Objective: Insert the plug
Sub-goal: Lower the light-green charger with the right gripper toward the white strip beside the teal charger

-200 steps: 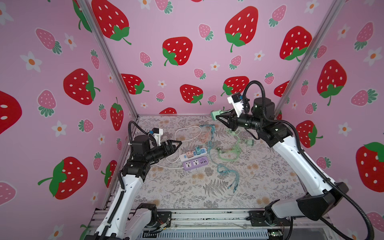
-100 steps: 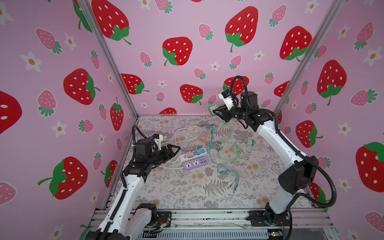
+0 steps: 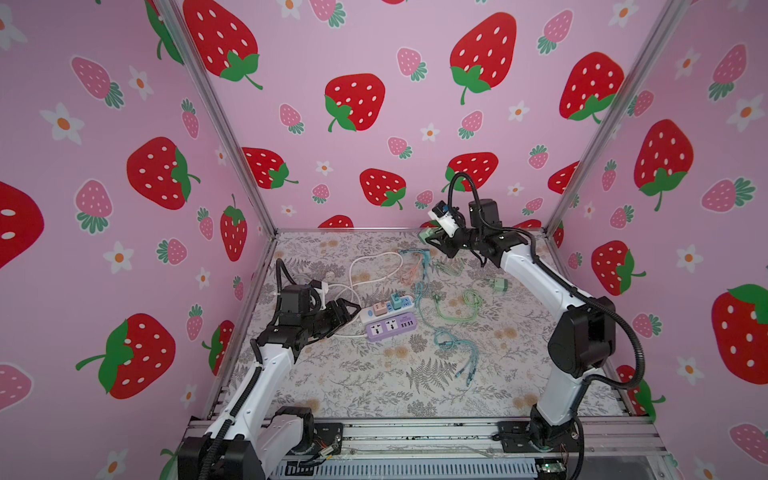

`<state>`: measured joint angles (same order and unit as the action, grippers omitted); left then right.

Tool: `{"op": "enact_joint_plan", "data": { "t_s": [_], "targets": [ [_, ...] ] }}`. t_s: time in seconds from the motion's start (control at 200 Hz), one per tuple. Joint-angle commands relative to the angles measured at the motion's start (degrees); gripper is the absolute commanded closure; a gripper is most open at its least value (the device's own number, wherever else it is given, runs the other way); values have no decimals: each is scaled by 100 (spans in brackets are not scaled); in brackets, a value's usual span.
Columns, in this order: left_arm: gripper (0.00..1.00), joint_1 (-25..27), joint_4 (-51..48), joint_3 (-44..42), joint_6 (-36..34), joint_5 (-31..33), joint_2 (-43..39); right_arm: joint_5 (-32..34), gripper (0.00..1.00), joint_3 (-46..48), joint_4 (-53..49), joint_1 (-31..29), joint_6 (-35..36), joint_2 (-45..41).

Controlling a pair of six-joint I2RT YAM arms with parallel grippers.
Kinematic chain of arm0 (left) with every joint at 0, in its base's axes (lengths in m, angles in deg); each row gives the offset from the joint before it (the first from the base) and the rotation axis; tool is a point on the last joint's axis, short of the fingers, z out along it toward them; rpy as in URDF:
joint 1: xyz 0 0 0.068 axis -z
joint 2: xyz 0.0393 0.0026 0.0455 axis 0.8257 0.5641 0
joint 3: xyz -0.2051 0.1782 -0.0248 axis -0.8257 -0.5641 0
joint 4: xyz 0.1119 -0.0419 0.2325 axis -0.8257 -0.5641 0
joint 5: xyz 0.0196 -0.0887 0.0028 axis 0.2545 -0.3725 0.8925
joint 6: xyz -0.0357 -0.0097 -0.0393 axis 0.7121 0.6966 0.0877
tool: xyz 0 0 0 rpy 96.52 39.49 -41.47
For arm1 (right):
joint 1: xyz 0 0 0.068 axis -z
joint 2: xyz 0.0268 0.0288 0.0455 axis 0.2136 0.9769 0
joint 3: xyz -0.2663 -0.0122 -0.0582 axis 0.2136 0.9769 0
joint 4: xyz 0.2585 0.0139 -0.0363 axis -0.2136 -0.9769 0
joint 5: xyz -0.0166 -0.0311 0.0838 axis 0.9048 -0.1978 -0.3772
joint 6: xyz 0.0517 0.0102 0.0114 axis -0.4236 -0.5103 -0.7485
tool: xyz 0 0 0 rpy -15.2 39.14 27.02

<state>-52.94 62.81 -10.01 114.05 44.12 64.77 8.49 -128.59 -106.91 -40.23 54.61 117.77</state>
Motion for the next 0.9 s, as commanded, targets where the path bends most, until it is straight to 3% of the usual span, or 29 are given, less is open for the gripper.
{"op": "enact_joint_plan", "data": {
  "t_s": [0.0,0.485,0.895],
  "targets": [
    [31,-28,193,-52,-104,56,159,-183,100,325,31,3,693,-79],
    [39,107,785,-133,-48,175,1175,-1624,100,1114,-927,-5,2619,-207],
    [48,297,934,309,-104,365,2085,-1529,100,1546,-1188,-292,3029,-406]
  ]
}}
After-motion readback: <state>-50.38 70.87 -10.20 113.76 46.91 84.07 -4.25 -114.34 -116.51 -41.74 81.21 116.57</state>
